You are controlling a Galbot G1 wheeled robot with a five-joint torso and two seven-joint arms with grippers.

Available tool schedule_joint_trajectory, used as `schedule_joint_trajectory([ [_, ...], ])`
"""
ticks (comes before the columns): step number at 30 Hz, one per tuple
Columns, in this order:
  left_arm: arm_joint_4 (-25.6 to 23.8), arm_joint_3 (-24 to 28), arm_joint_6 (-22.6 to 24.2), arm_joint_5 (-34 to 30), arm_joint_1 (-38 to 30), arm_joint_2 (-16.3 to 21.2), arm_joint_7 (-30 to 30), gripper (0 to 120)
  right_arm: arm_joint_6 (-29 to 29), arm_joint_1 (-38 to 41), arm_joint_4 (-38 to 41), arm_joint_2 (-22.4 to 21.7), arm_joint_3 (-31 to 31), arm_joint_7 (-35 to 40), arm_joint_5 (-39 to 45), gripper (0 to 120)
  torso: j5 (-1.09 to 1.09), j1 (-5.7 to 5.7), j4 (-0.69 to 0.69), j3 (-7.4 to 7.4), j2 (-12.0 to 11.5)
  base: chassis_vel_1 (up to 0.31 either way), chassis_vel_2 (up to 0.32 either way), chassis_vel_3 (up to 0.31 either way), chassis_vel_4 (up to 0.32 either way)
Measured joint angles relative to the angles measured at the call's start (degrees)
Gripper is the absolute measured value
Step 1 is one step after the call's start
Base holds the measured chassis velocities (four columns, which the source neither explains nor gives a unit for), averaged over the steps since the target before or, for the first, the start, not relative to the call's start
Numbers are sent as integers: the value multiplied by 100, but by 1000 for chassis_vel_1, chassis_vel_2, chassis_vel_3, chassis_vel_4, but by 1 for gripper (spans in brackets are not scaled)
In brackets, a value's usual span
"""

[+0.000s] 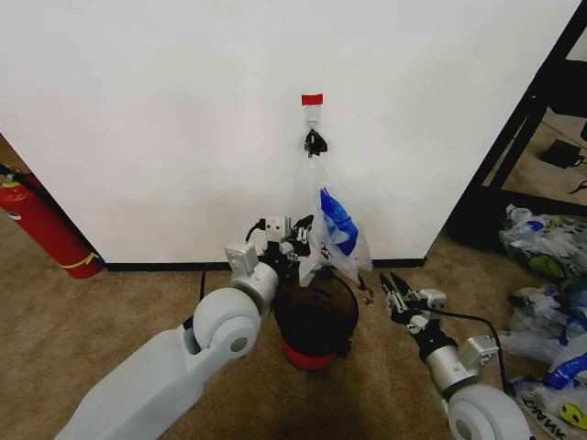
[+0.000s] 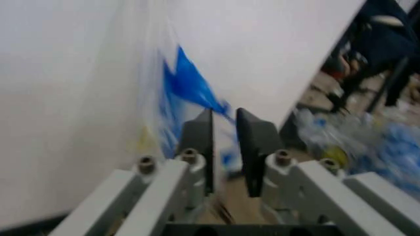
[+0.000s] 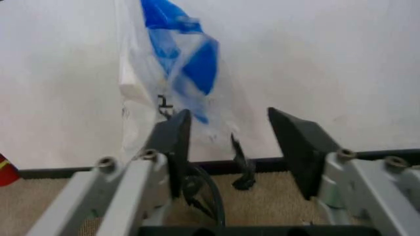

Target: Pick up the garbage bag from the wall and place it over the trash bin.

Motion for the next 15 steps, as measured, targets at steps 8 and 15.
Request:
schedule_joint_trajectory([
  [8, -24, 1093, 369, -362, -723, -442, -241, 50, 73, -16, -149, 92, -14, -16, -238, 78, 1, 0, -3, 0, 0, 0, 0, 0, 0],
  [15, 981, 1788, 218, -91, -1548, -1321, -574, 72, 175, -156, -172, 176, 184, -22, -295, 98, 2, 0, -3, 0, 0, 0, 0, 0, 0],
])
